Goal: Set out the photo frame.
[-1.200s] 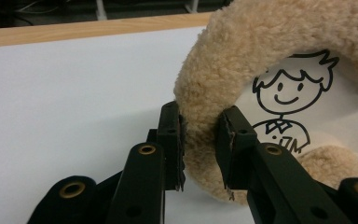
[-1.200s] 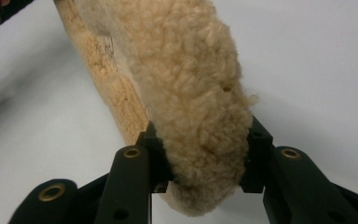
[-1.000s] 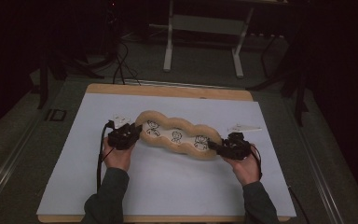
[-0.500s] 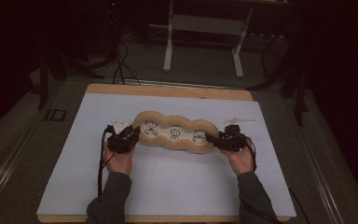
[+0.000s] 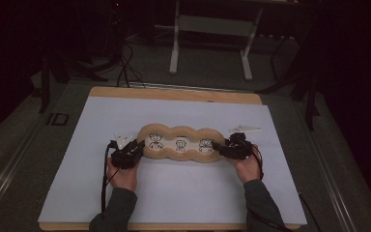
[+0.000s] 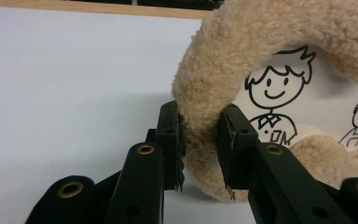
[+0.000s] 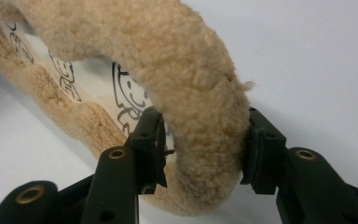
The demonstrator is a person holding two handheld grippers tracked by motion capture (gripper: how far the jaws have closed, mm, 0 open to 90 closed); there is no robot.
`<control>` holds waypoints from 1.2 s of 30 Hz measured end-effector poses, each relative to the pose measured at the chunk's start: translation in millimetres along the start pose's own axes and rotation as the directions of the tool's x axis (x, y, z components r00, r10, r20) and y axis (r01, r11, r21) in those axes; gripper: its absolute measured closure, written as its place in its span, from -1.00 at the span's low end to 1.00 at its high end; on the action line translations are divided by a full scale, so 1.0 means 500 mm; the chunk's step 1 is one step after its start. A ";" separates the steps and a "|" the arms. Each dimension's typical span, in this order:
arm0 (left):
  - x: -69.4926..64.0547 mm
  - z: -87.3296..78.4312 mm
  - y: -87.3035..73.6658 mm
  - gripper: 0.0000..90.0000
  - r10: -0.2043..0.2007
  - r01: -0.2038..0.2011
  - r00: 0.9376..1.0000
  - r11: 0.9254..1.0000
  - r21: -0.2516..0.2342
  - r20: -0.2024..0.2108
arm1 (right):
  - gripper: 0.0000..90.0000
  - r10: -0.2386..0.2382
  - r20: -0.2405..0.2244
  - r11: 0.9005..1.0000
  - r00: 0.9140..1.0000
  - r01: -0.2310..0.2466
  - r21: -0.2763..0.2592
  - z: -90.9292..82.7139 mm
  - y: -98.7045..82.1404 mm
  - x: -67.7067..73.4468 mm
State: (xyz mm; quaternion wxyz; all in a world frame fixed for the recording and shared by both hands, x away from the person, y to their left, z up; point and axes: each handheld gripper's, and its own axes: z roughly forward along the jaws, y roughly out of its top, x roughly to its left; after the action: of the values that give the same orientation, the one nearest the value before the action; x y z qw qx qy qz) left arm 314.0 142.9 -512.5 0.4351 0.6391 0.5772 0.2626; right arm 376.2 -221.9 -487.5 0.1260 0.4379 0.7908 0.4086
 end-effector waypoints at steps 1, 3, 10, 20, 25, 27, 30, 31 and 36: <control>-0.001 -0.003 -0.002 0.62 -0.001 0.001 1.000 1.000 0.001 0.000 | 0.22 0.002 -0.001 1.000 1.000 -0.002 0.000 0.000 -0.001 0.000; -0.001 -0.008 -0.008 0.62 -0.001 0.001 1.000 1.000 0.008 0.004 | 0.21 0.019 -0.014 1.000 1.000 -0.019 -0.005 -0.001 -0.005 -0.002; 0.007 -0.019 -0.024 0.63 -0.016 0.015 1.000 1.000 0.027 0.024 | 0.22 0.059 -0.047 0.998 0.997 -0.060 -0.016 -0.012 -0.013 0.001; 0.012 -0.023 -0.025 0.62 -0.007 0.005 0.999 0.999 0.037 0.047 | 0.20 0.089 -0.060 0.996 0.994 -0.090 -0.019 -0.012 -0.018 -0.001; 0.014 -0.027 -0.024 0.61 -0.012 0.009 0.998 0.999 0.049 0.056 | 0.16 0.103 -0.073 0.994 0.992 -0.104 -0.019 -0.011 -0.020 -0.005; 0.015 -0.028 -0.023 0.59 -0.016 0.013 0.998 0.998 0.054 0.062 | 0.15 0.107 -0.077 0.994 0.991 -0.108 -0.018 -0.011 -0.020 -0.006; 0.018 -0.029 -0.023 0.56 -0.010 0.006 0.997 0.998 0.060 0.073 | 0.11 0.110 -0.081 0.994 0.991 -0.112 -0.018 -0.011 -0.021 -0.007; 0.020 -0.029 -0.023 0.53 -0.012 0.007 0.997 0.998 0.061 0.078 | 0.09 0.109 -0.077 0.994 0.991 -0.111 -0.016 -0.011 -0.022 -0.007; 0.026 -0.034 -0.025 0.32 -0.009 0.003 0.997 0.996 0.084 0.077 | -0.06 0.114 -0.062 0.993 0.992 -0.115 -0.015 -0.011 -0.026 -0.008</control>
State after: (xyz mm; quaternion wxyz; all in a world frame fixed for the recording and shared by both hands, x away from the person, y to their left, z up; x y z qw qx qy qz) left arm 295.9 159.5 -517.2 0.4306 0.6648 0.5725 0.2120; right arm 367.8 -231.9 -494.6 0.0821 0.4687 0.7641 0.4356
